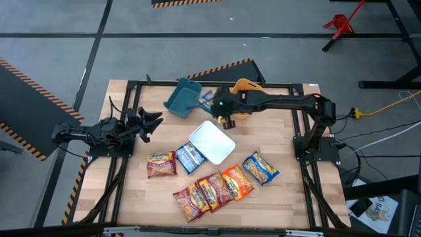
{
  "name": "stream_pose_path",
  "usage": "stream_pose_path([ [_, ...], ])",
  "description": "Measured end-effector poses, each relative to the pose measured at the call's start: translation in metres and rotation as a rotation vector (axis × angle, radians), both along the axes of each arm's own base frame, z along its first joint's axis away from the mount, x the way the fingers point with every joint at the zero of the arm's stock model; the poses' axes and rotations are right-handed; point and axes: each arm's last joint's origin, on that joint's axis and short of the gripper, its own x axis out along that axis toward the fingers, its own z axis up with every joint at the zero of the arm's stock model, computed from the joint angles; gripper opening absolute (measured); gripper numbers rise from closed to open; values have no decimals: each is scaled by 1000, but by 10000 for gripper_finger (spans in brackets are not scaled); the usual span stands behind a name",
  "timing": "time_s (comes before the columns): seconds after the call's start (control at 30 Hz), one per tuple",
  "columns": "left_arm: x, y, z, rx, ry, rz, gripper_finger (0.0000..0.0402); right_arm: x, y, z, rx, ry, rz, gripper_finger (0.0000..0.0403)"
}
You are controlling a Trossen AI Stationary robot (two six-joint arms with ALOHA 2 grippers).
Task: Sort Maruchan noodles
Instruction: Put the right blue noodle pack into the blue bin
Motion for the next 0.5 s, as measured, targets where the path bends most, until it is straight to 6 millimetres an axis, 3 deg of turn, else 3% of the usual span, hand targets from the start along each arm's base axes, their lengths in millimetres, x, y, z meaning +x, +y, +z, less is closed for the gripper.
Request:
stream_pose_path([
  [0.1, 0, 0, 0, -1, 1, 5, 174, 14, -5, 27, -76, -124, 13, 14],
  [0.2, 0, 0, -1, -1, 7, 6, 174, 32, -12, 36, -134, -202, 8, 14],
  [0.5, 0, 0, -1, -2, 14, 7, 174, 99, -32, 9, 17, -397, -207, 12],
])
